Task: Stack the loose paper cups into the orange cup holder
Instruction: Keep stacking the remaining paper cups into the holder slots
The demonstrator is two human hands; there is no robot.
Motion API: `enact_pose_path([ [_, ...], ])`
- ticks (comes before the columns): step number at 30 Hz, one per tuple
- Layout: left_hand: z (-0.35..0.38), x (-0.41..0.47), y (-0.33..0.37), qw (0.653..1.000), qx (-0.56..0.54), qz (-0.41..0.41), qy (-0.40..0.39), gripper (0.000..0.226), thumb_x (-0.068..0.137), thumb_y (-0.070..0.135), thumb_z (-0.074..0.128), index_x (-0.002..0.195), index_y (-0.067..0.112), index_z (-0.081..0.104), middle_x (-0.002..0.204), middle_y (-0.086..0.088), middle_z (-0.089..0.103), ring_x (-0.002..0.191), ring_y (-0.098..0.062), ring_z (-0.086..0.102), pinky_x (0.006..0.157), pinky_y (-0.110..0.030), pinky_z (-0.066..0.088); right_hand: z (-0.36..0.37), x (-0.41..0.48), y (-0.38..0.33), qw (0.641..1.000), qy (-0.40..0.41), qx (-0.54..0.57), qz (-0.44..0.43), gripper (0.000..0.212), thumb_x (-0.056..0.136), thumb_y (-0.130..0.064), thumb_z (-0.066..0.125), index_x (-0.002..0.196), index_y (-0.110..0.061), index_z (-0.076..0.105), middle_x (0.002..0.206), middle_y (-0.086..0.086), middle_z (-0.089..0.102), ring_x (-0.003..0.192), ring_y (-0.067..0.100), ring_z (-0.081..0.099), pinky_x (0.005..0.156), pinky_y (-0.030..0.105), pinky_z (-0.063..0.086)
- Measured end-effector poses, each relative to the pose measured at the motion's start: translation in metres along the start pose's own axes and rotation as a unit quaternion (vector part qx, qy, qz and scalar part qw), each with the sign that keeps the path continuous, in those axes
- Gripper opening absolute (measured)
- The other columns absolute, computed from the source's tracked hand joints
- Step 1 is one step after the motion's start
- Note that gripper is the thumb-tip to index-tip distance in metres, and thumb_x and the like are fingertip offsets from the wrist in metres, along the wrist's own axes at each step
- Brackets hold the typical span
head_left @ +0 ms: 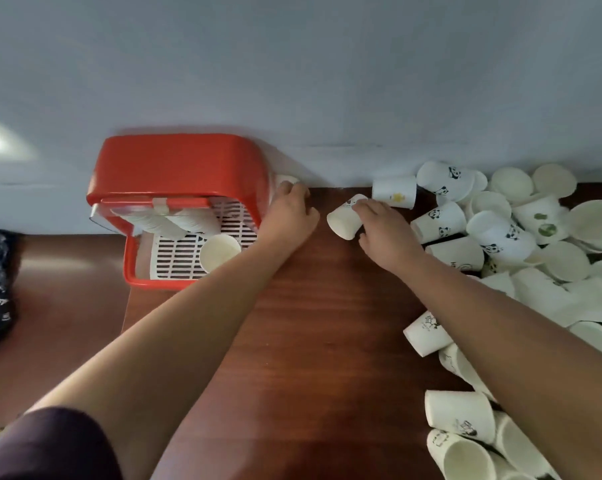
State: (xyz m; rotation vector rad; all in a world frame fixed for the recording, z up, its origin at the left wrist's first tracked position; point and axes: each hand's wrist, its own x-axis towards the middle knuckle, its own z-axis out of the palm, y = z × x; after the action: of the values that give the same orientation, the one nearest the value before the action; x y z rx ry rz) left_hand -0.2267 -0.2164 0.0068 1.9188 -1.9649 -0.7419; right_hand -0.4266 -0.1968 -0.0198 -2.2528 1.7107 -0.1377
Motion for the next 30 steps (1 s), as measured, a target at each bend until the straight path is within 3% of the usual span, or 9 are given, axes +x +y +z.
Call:
enact_pose_path([
  [2, 0.004, 0.027, 0.003, 0.998, 0.030, -0.056, 0.010, 0.041, 0.087, 0.015, 0.056, 0.126, 0.002, 0.052, 0.133, -0.018, 0.046, 0.119, -0.038, 0.051, 0.099, -0.042, 0.044, 0.009, 0.008, 0.004, 1.000, 0.003, 0.009, -0.014, 0.055, 0.080, -0.002, 0.063, 0.135, -0.004, 0.052, 0.138, 0.014, 0.052, 0.121, 0.035, 0.052, 0.098, 0.046, 0.045],
  [5, 0.015, 0.060, -0.004, 0.988, 0.076, -0.131, -0.005, 0.047, 0.091, 0.013, 0.054, 0.133, -0.003, 0.040, 0.135, -0.025, 0.044, 0.122, -0.043, 0.048, 0.099, -0.044, 0.042, 0.019, 0.017, 0.004, 0.998, 0.030, 0.031, 0.051, 0.054, 0.085, -0.014, 0.061, 0.137, -0.007, 0.048, 0.137, 0.015, 0.048, 0.120, 0.034, 0.049, 0.098, 0.042, 0.043],
  [7, 0.026, 0.077, -0.009, 0.984, 0.105, -0.142, -0.022, 0.053, 0.095, 0.020, 0.056, 0.136, -0.004, 0.034, 0.137, -0.029, 0.041, 0.127, -0.044, 0.045, 0.102, -0.044, 0.040, 0.025, 0.020, 0.006, 0.996, 0.040, 0.022, 0.074, 0.062, 0.086, -0.018, 0.062, 0.144, -0.013, 0.041, 0.140, 0.016, 0.042, 0.122, 0.034, 0.046, 0.100, 0.042, 0.042],
  [12, 0.045, 0.083, -0.011, 0.969, 0.218, -0.114, -0.001, 0.078, 0.095, 0.038, 0.063, 0.145, -0.008, 0.024, 0.145, -0.028, 0.031, 0.134, -0.040, 0.034, 0.113, -0.041, 0.030, 0.036, 0.029, 0.018, 0.996, -0.026, -0.089, 0.000, 0.080, 0.082, -0.005, 0.063, 0.151, -0.028, 0.029, 0.145, 0.014, 0.033, 0.120, 0.032, 0.044, 0.098, 0.041, 0.042],
  [17, 0.055, 0.078, -0.024, 0.985, 0.097, -0.141, -0.018, 0.079, 0.081, 0.030, 0.079, 0.138, 0.007, 0.029, 0.128, -0.029, 0.046, 0.113, -0.043, 0.053, 0.089, -0.043, 0.045, 0.037, 0.039, 0.018, 0.988, 0.005, -0.152, -0.040, 0.049, 0.085, -0.010, 0.058, 0.133, -0.020, 0.052, 0.125, 0.013, 0.046, 0.112, 0.033, 0.046, 0.095, 0.040, 0.041],
  [21, 0.052, 0.062, -0.022, 0.992, 0.046, -0.119, -0.017, 0.070, 0.082, 0.022, 0.077, 0.129, 0.001, 0.029, 0.117, -0.027, 0.055, 0.109, -0.042, 0.056, 0.079, -0.039, 0.043, 0.039, 0.032, 0.018, 0.985, 0.011, -0.144, -0.094, 0.038, 0.084, -0.009, 0.036, 0.116, -0.008, 0.058, 0.121, 0.011, 0.057, 0.119, 0.031, 0.051, 0.106, 0.044, 0.036],
  [23, 0.044, 0.051, -0.021, 0.994, -0.012, -0.108, -0.008, 0.070, 0.081, 0.021, 0.077, 0.131, 0.001, 0.030, 0.122, -0.025, 0.053, 0.112, -0.039, 0.055, 0.079, -0.032, 0.039, 0.038, 0.027, 0.017, 0.986, 0.000, -0.138, -0.091, 0.033, 0.081, -0.009, 0.051, 0.114, -0.008, 0.057, 0.113, 0.010, 0.061, 0.110, 0.031, 0.056, 0.101, 0.044, 0.039],
  [26, 0.024, 0.028, -0.016, 0.994, -0.083, -0.064, 0.006, 0.078, 0.080, 0.026, 0.078, 0.140, 0.008, 0.031, 0.132, -0.016, 0.053, 0.120, -0.029, 0.053, 0.087, -0.024, 0.037, 0.030, 0.017, 0.016, 0.993, -0.009, -0.108, -0.050, 0.048, 0.070, -0.019, 0.075, 0.112, -0.009, 0.055, 0.107, 0.010, 0.061, 0.099, 0.030, 0.058, 0.087, 0.042, 0.045],
  [30, -0.006, -0.019, -0.013, 0.982, -0.185, -0.018, 0.018, 0.079, 0.076, 0.032, 0.079, 0.141, 0.025, 0.034, 0.131, 0.002, 0.054, 0.119, -0.012, 0.053, 0.092, -0.025, 0.044, 0.016, 0.000, 0.012, 0.999, 0.023, -0.010, 0.020, 0.053, 0.076, -0.028, 0.073, 0.121, -0.010, 0.052, 0.110, 0.010, 0.059, 0.098, 0.030, 0.056, 0.083, 0.042, 0.048],
])
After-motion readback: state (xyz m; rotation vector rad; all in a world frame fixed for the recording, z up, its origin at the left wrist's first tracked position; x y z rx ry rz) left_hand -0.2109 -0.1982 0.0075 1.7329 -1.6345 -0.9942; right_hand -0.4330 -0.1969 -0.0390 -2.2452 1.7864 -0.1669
